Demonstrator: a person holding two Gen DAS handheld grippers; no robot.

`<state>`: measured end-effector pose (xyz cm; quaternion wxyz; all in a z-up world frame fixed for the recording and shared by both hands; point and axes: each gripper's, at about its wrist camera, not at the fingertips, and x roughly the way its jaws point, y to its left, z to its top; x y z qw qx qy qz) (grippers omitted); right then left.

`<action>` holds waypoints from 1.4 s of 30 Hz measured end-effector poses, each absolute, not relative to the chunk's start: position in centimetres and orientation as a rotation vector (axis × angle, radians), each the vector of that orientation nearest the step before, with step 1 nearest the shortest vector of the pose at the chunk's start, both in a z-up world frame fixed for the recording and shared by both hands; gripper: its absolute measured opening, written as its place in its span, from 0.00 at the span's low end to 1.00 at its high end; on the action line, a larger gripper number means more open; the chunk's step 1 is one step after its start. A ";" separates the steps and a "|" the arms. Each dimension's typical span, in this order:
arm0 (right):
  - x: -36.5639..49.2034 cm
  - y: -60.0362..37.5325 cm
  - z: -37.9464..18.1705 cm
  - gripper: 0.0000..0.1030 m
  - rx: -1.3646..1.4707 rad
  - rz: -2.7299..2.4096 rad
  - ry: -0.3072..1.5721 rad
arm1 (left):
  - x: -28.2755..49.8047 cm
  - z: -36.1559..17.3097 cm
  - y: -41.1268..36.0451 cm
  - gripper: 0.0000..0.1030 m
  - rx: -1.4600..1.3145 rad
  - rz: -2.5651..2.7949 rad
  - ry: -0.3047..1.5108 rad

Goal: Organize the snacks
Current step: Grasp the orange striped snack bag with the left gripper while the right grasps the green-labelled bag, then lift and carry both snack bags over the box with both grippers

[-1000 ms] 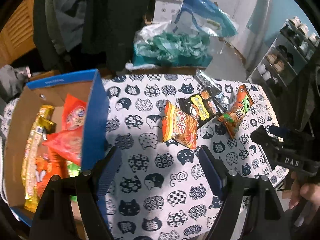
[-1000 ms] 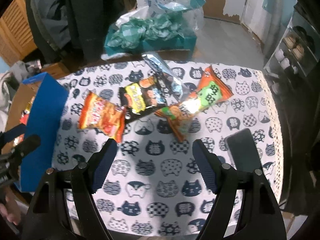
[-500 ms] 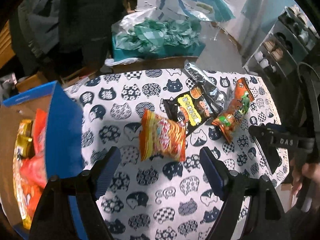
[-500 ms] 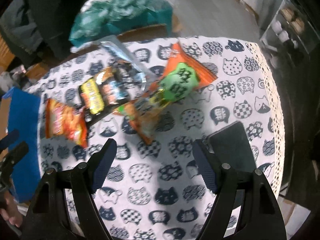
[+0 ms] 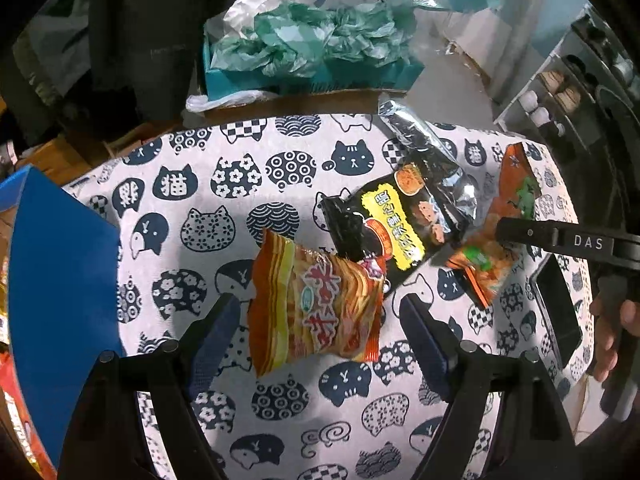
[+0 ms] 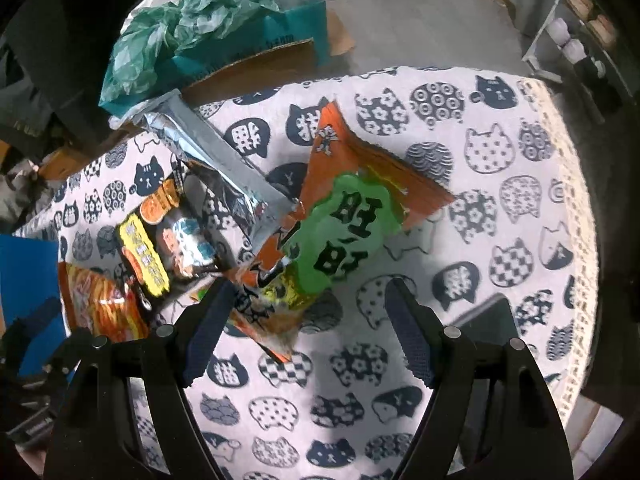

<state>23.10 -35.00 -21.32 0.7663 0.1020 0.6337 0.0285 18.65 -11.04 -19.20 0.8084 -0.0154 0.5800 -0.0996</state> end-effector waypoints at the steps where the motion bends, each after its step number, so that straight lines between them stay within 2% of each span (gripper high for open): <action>1: 23.3 -34.9 -21.6 0.75 0.221 0.062 1.372 | 18.8 -19.6 -11.1 0.81 -0.045 -0.215 1.251; 11: 24.2 -34.4 -24.5 0.75 0.181 0.069 1.398 | 19.1 -22.0 -11.7 0.81 -0.045 -0.228 1.301; 12: 24.1 -34.3 -24.7 0.72 0.170 0.073 1.401 | 19.1 -22.2 -11.6 0.81 -0.051 -0.229 1.305; 14: 23.8 -34.0 -25.0 0.61 0.136 0.089 1.401 | 19.2 -22.4 -11.6 0.81 -0.063 -0.234 1.307; 16: 23.5 -33.6 -25.3 0.43 0.101 0.098 1.405 | 19.2 -22.5 -11.6 0.81 -0.072 -0.239 1.300; 18: 23.0 -33.4 -25.4 0.37 0.050 0.099 1.396 | 19.2 -22.5 -11.6 0.81 -0.080 -0.260 1.290; 19: 22.7 -33.3 -25.4 0.35 0.033 0.099 1.394 | 19.3 -22.6 -11.7 0.75 -0.077 -0.265 1.289; 20: 22.5 -33.3 -25.5 0.35 0.023 0.098 1.391 | 19.3 -22.7 -11.8 0.64 -0.068 -0.266 1.291; 21: 22.3 -33.2 -25.5 0.34 0.007 0.097 1.389 | 19.4 -22.8 -11.8 0.61 -0.061 -0.272 1.297; 22: 22.1 -33.1 -25.4 0.33 -0.009 0.096 1.385 | 19.3 -22.9 -11.9 0.54 -0.061 -0.286 1.309; 23: 21.6 -33.1 -25.4 0.33 -0.020 0.095 1.381 | 19.2 -23.0 -12.0 0.43 -0.065 -0.296 1.312; 24: 21.2 -33.2 -25.3 0.33 -0.033 0.093 1.376 | 19.1 -23.0 -12.1 0.39 -0.061 -0.303 1.313; 33: 16.8 -32.6 -22.4 0.32 -0.030 0.089 1.328 | 16.2 -21.0 -12.4 0.33 0.037 -0.295 1.242; 42: 13.4 -32.3 -19.6 0.32 -0.037 0.116 1.294 | 13.8 -18.3 -11.6 0.33 0.052 -0.299 1.192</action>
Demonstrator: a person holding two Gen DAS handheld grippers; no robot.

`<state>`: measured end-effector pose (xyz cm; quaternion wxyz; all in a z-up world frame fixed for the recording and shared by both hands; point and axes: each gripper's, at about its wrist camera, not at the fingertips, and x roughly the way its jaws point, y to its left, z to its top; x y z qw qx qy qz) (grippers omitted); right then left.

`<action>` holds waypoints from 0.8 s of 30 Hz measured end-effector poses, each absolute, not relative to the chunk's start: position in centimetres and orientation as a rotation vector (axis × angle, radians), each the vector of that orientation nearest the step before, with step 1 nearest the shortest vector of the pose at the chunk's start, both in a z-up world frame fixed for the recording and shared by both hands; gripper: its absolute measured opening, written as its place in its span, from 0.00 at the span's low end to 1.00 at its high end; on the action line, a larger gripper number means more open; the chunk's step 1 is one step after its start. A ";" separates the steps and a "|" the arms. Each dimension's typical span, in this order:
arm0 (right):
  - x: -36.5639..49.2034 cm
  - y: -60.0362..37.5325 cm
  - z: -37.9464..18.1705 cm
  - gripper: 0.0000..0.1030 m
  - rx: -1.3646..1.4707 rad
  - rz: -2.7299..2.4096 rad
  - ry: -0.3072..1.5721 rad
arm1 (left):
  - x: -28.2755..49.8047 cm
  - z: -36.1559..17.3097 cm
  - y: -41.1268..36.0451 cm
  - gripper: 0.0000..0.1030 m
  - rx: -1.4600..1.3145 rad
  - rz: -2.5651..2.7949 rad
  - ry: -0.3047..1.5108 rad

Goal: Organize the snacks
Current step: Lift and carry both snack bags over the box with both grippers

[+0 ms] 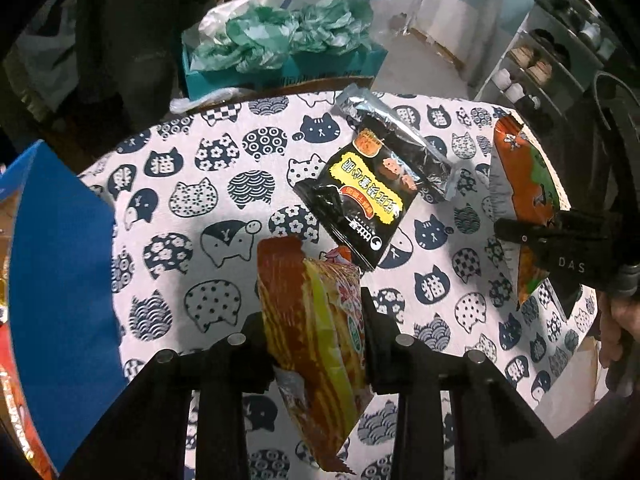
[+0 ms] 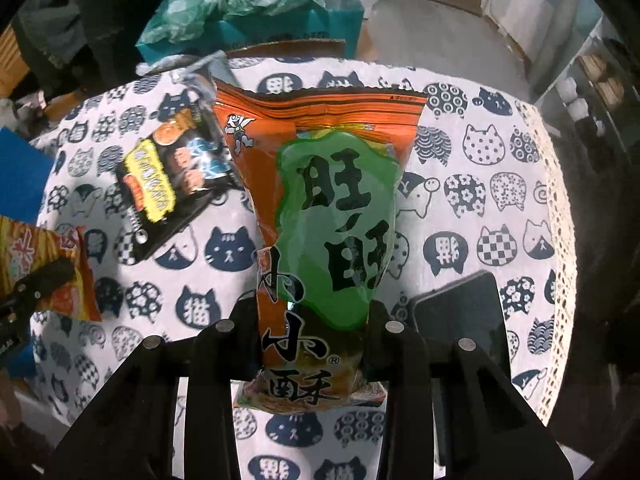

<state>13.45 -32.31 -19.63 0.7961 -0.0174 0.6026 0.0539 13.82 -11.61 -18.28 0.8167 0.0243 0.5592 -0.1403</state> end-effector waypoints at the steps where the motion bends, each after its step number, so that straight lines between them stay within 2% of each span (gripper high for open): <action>1: 13.3 -32.0 -19.3 0.32 -0.040 0.120 1.289 | 13.5 -18.0 -11.4 0.33 0.056 -0.301 1.187; 24: 11.1 -26.6 -12.9 0.32 -0.075 0.272 1.183 | 8.2 -10.0 -7.4 0.33 0.053 -0.252 1.030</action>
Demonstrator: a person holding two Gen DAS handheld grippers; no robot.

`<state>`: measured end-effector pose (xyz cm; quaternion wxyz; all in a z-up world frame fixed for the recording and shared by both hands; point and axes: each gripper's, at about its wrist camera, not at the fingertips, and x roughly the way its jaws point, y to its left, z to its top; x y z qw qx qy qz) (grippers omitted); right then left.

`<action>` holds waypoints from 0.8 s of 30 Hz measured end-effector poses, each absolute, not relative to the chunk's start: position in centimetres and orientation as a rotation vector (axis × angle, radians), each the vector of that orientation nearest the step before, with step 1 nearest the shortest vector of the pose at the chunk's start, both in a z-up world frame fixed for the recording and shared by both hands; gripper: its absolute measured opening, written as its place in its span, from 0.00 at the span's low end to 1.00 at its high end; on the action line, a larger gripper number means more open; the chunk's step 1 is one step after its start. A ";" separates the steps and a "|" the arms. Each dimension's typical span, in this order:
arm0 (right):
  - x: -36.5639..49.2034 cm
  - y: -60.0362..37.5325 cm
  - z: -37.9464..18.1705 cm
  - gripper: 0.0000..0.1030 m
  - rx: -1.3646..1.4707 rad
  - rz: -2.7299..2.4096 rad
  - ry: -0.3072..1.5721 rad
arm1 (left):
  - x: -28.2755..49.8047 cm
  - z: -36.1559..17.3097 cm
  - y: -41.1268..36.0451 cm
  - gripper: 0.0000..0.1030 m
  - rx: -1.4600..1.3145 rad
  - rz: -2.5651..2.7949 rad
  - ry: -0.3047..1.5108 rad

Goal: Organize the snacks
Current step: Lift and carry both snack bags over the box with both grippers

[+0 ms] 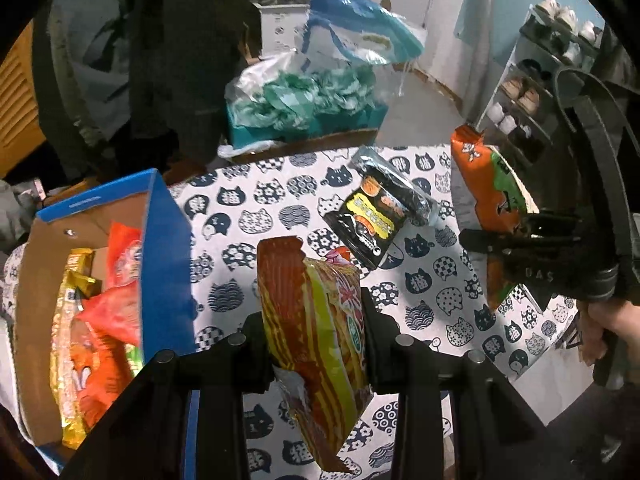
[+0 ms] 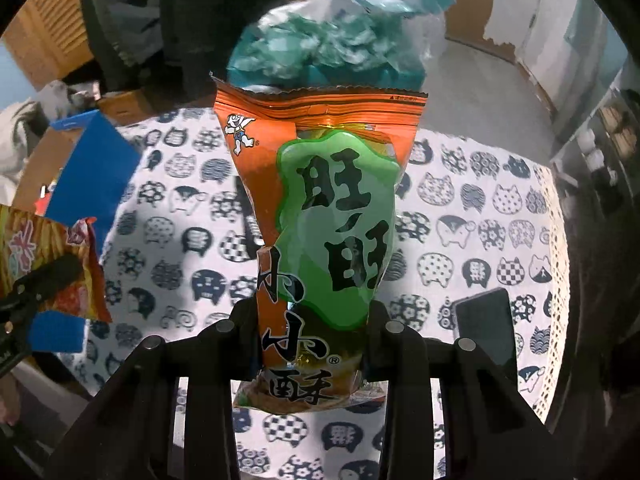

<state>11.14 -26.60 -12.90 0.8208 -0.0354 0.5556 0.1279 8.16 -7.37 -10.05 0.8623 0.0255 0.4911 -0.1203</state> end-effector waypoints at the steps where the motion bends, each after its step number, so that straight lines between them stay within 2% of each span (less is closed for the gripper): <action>1: 11.0 -26.2 -12.7 0.32 -0.077 0.282 1.179 | 8.0 -9.7 -7.1 0.33 0.056 -0.246 1.021; 24: 11.4 -16.0 -8.1 0.32 -0.118 0.482 1.089 | 6.0 -6.1 -1.4 0.33 0.029 -0.166 0.926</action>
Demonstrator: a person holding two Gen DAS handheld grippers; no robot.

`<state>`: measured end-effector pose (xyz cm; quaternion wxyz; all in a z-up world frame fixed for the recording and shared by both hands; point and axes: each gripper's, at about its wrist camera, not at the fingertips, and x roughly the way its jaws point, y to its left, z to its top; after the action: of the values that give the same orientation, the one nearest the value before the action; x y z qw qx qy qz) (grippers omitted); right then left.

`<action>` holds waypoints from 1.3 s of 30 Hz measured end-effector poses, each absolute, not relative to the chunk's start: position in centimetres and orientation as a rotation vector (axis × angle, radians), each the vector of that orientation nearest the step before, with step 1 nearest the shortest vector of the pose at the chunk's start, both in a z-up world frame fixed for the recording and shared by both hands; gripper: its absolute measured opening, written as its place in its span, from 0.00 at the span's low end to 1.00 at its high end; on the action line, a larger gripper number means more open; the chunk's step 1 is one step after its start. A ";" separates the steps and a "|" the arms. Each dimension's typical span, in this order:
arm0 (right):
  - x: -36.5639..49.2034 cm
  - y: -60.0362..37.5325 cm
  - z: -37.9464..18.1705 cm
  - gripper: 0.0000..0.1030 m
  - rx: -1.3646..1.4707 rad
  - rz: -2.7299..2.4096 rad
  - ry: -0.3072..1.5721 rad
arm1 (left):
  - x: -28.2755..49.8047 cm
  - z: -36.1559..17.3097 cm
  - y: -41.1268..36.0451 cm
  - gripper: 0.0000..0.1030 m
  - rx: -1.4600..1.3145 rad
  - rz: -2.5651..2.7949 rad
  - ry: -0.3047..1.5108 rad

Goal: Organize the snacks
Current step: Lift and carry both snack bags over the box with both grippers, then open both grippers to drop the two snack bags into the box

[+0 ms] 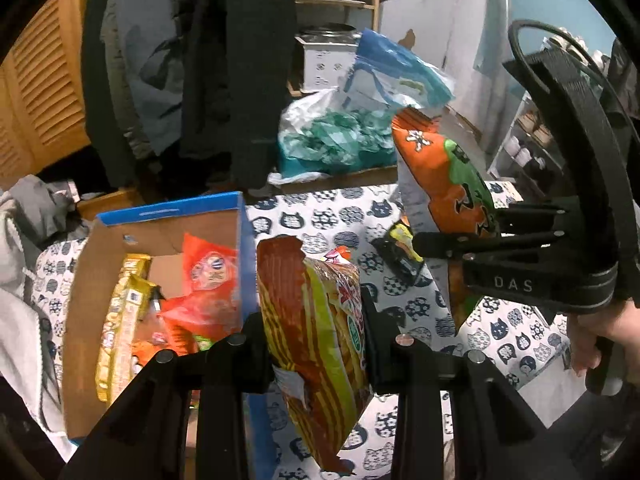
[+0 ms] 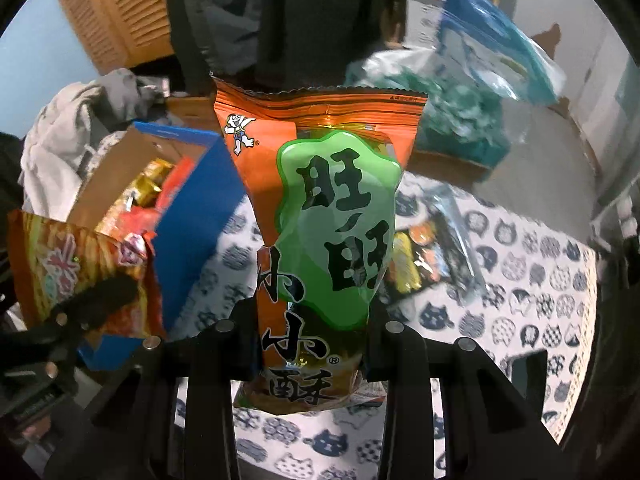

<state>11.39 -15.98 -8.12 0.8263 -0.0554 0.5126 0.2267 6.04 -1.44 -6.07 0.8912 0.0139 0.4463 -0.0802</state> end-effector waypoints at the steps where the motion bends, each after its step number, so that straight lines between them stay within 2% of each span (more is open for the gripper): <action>1: 11.5 -15.5 -8.0 0.32 -0.120 0.487 1.086 | 6.0 -6.0 -1.0 0.33 0.026 -0.159 0.923; 24: 12.2 -3.0 -6.7 0.32 -0.189 0.630 1.090 | 4.7 -5.7 9.9 0.33 -0.108 -0.017 0.910; 39: 13.2 3.2 -8.8 0.32 -0.177 0.703 1.169 | 4.4 -7.1 15.6 0.33 -0.176 0.093 0.939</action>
<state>13.19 3.18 -8.81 0.7728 -0.0815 0.5393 0.3244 4.41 15.59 -7.08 0.8871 -0.0846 0.4516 0.0449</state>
